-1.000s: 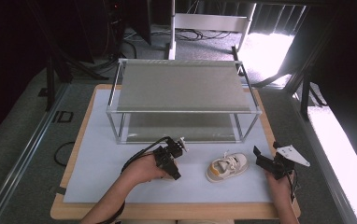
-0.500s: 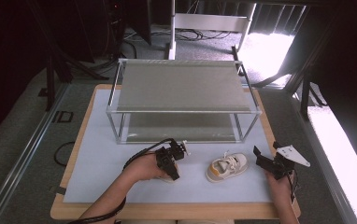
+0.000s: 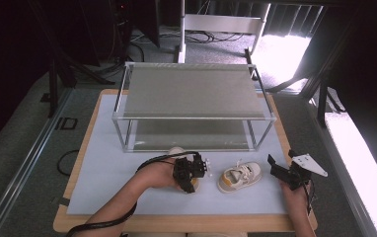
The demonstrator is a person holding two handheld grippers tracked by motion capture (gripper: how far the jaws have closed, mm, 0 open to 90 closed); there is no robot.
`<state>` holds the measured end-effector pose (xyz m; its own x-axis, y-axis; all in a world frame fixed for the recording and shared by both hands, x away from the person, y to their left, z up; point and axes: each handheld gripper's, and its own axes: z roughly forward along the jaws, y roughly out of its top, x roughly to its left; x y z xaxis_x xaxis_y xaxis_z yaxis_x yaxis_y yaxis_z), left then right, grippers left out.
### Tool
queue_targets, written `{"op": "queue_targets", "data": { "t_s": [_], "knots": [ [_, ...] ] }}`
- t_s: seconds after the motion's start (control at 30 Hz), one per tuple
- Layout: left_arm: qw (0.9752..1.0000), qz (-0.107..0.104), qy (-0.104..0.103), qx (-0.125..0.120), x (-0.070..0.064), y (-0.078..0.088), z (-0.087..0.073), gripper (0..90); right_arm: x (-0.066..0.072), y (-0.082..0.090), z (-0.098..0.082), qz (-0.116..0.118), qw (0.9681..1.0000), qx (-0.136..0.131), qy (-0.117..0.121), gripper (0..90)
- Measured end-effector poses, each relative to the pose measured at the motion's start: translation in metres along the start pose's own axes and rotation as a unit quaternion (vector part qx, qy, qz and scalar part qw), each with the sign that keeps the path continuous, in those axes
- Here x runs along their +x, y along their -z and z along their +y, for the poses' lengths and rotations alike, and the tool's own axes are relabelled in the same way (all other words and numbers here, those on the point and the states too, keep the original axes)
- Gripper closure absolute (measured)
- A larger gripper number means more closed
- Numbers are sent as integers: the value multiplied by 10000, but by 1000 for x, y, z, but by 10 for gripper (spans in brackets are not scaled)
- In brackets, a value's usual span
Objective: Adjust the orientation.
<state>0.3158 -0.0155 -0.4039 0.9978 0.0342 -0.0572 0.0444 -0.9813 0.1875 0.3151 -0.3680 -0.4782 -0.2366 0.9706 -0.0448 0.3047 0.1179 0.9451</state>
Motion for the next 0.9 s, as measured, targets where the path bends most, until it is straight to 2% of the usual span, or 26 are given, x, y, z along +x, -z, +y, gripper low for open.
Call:
{"op": "queue_targets", "data": {
  "t_s": [0.1, 0.13, 0.23, 0.3, 0.37, 0.4, 0.43, 0.5, 0.53, 0.63, 0.7, 0.77, 0.83, 0.9],
  "knots": [
    [9988, -97, -400, 250, -8, -3, 9, 786, 0, 0, 0, -7, 10000, 7, 1, 159],
    [9976, -159, -601, 293, -11, -4, 12, 786, 0, 0, 0, -7, 10000, 9, 10, 159],
    [9943, -334, -980, 275, -18, -6, 16, 785, 0, 0, 0, -11, 10000, -3, 6, 159],
    [9904, -293, -1325, 272, -19, -7, 16, 784, 0, 1, 0, -23, 10000, -28, -15, 159],
    [9872, -271, -1550, 273, -21, -8, 14, 785, 0, 1, 0, -27, 10000, -41, -28, 159],
    [9841, -265, -1730, 304, -22, -9, 12, 784, -1, 1, 0, -25, 10000, -42, -36, 159],
    [9833, -301, -1762, 337, -21, -9, 11, 784, -1, 1, 0, -24, 10000, -39, -42, 159],
    [9825, -301, -1748, 568, -20, -12, 7, 773, 0, 1, 0, -27, 10000, -40, -31, 159],
    [9831, -239, -1676, 692, -20, -15, 6, 756, 0, 1, 0, -26, 10000, -40, -27, 159],
    [9871, -234, -1474, 575, -19, -17, 5, 736, 0, 1, 0, -30, 10000, -32, -23, 159],
    [9884, -145, -1437, 468, -20, -17, 3, 712, 0, 0, 0, -25, 10000, -22, -20, 159],
    [9921, -139, -1182, 400, -18, -17, 2, 672, 0, 0, 0, -26, 10000, -17, -12, 159],
    [9947, 19, -975, 311, -18, -17, 0, 589, 0, 0, 0, -32, 10000, -20, -19, 159],
    [9979, 34, -547, 338, -14, -16, 1, 502, 0, 0, 0, -19, 10000, -31, -22, 158]
  ]
}}
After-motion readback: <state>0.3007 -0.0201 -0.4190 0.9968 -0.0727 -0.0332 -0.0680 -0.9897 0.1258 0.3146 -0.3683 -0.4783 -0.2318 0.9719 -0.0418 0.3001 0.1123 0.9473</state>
